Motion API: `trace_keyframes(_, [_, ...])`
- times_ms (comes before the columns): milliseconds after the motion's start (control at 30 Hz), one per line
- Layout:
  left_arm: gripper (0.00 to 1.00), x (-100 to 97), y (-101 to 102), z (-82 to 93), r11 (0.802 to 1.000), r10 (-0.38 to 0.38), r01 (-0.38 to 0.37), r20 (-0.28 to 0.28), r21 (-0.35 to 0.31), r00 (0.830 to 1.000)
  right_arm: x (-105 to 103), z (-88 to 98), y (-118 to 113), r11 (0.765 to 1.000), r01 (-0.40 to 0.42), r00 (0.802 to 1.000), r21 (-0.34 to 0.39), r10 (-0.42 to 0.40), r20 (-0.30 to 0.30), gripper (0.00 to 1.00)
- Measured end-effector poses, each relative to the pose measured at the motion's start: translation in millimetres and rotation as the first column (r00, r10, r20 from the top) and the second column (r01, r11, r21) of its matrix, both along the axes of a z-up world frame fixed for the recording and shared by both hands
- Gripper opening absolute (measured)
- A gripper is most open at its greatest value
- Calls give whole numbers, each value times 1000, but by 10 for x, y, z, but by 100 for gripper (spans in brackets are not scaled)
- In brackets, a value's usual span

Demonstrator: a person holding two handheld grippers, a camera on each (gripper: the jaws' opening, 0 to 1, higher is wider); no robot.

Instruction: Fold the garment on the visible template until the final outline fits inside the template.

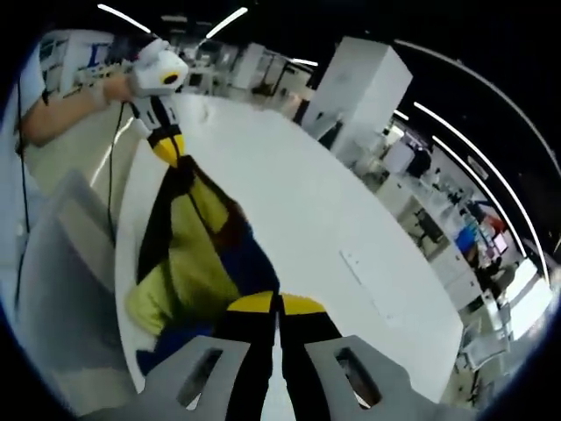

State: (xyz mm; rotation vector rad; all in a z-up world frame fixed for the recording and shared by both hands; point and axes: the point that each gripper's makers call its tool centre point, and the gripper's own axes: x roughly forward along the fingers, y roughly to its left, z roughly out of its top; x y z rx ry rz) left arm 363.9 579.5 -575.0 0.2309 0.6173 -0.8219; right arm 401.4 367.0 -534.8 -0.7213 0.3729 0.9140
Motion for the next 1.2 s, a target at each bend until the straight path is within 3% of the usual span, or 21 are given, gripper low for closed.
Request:
trace_keyframes(333, [0, 28, 63, 249, 1000, -13, 12, 54, 28, 998, -20, 214, 33, 1000, -5, 999, 11, 4, 49, 2])
trace_keyframes(733, [0, -61, 100, 427, 998, -32, 28, 76, 54, 997, -121, 413, 54, 1000, -22, 997, 18, 20, 80, 1])
trace_keyframes(1067, [0, -45, 138, 764, 997, -45, 36, 133, 70, 990, -166, 810, 61, 997, -38, 991, 62, 29, 132, 1])
trace_keyframes(1200, [0, -49, 130, 916, 996, -61, 49, 156, 81, 986, -153, 930, 47, 998, -39, 986, 48, 31, 164, 1])
